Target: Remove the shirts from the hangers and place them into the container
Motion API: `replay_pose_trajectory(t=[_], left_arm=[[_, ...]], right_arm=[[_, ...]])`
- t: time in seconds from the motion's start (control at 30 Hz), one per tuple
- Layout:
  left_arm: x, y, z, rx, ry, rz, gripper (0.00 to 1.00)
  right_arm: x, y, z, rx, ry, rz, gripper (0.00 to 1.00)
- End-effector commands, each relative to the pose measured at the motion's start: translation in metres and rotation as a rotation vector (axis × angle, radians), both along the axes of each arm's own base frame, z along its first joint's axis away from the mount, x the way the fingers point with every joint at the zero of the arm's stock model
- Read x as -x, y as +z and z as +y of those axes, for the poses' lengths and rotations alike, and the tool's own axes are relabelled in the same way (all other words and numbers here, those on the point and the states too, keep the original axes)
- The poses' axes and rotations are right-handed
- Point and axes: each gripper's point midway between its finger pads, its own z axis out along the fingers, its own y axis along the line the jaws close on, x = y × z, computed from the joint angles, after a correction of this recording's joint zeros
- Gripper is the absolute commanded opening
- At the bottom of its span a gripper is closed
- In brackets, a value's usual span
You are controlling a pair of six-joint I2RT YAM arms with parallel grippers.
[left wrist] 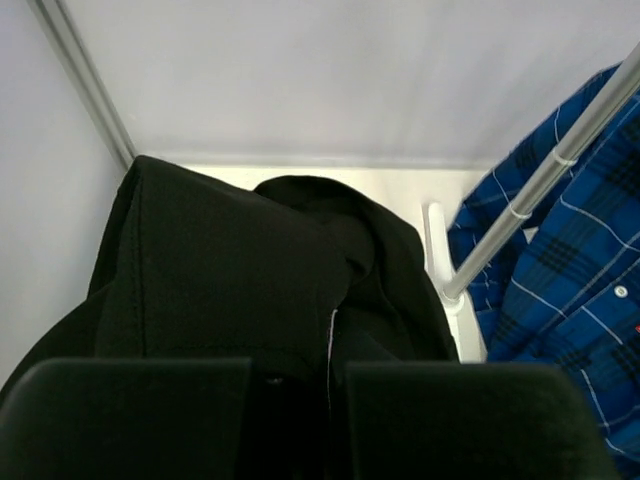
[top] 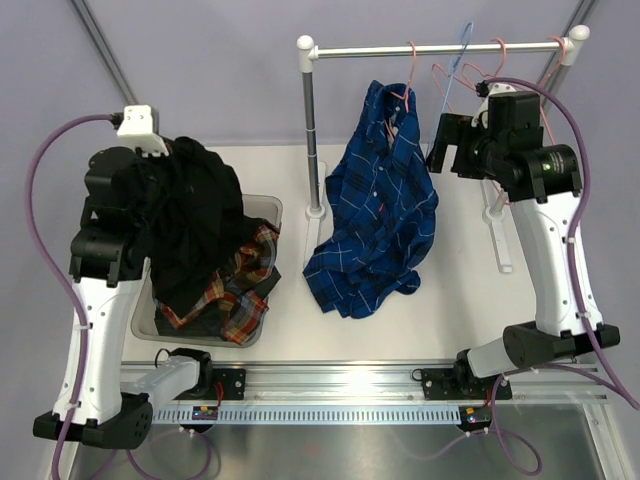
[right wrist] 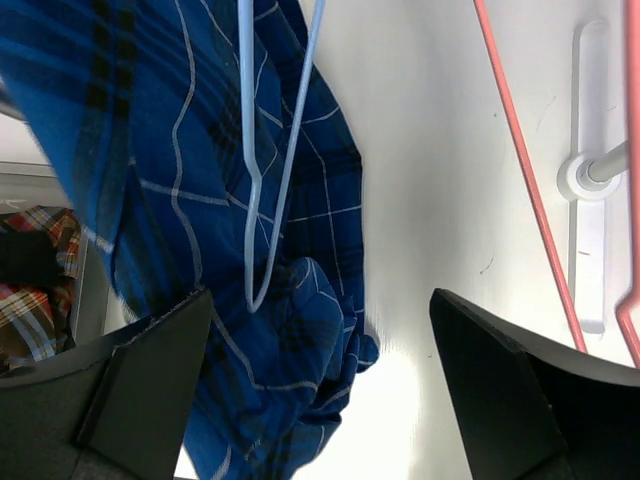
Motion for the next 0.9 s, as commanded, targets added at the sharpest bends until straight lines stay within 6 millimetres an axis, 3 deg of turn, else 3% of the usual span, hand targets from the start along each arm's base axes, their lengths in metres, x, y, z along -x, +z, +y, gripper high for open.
replay_pose_trajectory(t=[0.0,0.03,0.1,0.13,0.27,0.4,0.47,0.5,0.57,0.6,0.63,0.73,0.87], left_arm=[[-0.011,-0.004,-0.017,0.1,-0.062,-0.04,0.0],[-0.016,-0.03,-0.021,0.127,-0.063,0.021,0.0],[-0.021,-0.057,-0.033,0.16,-0.106,0.084,0.0],[-0.023,-0.085,-0.036,0.187,-0.103,0.152,0.0],[-0.019,-0.149,-0.029,0.226,-0.016,0.324,0.0],[-0.01,-0.207,-0.019,0.267,0.097,0.463,0.0],[-0.006,-0.227,-0.019,0.3,0.114,0.522,0.0],[-0.002,-0.248,-0.014,0.349,0.149,0.567,0.0],[-0.006,-0.262,-0.02,0.467,0.078,0.579,0.0],[0.002,-0.288,-0.024,0.522,0.078,0.639,0.0],[0.002,-0.302,-0.021,0.56,0.089,0.675,0.0],[0.006,-0.337,-0.04,0.679,0.014,0.802,0.0],[0.007,-0.358,-0.053,0.788,-0.007,0.849,0.0]], right_arm=[[0.027,0.036,-0.005,-0.04,-0.001,-0.109,0.99],[0.032,0.039,-0.005,-0.045,0.0,-0.116,0.99],[0.045,0.045,-0.008,-0.051,0.001,-0.135,1.0],[0.049,0.044,-0.009,-0.05,-0.001,-0.133,1.0],[0.073,0.055,-0.012,-0.052,0.015,-0.186,0.99],[0.102,0.078,0.008,-0.129,0.154,-0.262,0.99],[0.108,0.085,0.017,-0.157,0.207,-0.276,0.99],[0.111,0.089,0.023,-0.181,0.232,-0.279,0.99],[0.111,0.093,0.027,-0.2,0.249,-0.287,1.0],[0.112,0.096,0.03,-0.21,0.267,-0.292,0.99],[0.111,0.099,0.032,-0.218,0.275,-0.3,1.0],[0.103,0.097,0.043,-0.244,0.321,-0.274,0.99],[0.085,0.09,0.055,-0.265,0.359,-0.232,0.99]])
